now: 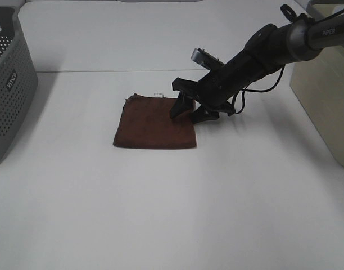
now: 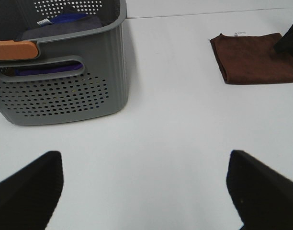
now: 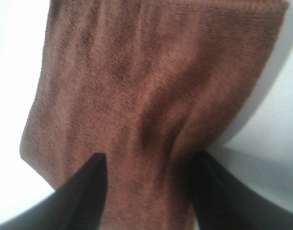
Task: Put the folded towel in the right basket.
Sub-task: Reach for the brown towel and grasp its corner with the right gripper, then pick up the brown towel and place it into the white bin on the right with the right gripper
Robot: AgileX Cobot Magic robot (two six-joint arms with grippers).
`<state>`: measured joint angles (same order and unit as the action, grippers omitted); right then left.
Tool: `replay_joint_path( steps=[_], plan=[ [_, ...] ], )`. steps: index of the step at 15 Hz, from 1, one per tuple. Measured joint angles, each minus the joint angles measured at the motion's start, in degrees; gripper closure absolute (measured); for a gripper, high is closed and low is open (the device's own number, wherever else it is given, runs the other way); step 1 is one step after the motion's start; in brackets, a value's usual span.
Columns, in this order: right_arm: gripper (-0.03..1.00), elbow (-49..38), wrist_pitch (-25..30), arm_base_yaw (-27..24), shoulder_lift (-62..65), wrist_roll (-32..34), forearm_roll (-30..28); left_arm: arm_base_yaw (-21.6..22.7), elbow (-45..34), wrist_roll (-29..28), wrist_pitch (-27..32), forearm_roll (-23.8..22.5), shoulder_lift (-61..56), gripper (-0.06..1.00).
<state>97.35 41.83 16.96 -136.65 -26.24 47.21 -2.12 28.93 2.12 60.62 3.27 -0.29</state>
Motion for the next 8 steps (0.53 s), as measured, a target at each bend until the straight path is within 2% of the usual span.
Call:
replay_joint_path(
  steps=[3, 4, 6, 7, 8],
  plan=[
    [0.92, 0.0, -1.43, 0.11, -0.29, 0.06, 0.0, 0.0, 0.0, 0.0, 0.0, 0.0, 0.0, 0.07],
    [0.97, 0.0, -1.6, 0.11, -0.46, 0.11, 0.0, 0.0, 0.0, 0.0, 0.0, 0.0, 0.0, 0.07],
    [0.97, 0.0, -1.2, 0.11, -0.57, 0.11, 0.0, 0.0, 0.0, 0.0, 0.0, 0.0, 0.0, 0.07],
    [0.97, 1.55, 2.52, 0.11, -0.57, 0.11, -0.63, 0.0, 0.0, 0.0, 0.0, 0.0, 0.0, 0.07],
    [0.97, 2.35, 4.01, 0.11, -0.57, 0.11, -0.69, 0.0, 0.0, 0.0, 0.0, 0.0, 0.0, 0.07]
  ],
)
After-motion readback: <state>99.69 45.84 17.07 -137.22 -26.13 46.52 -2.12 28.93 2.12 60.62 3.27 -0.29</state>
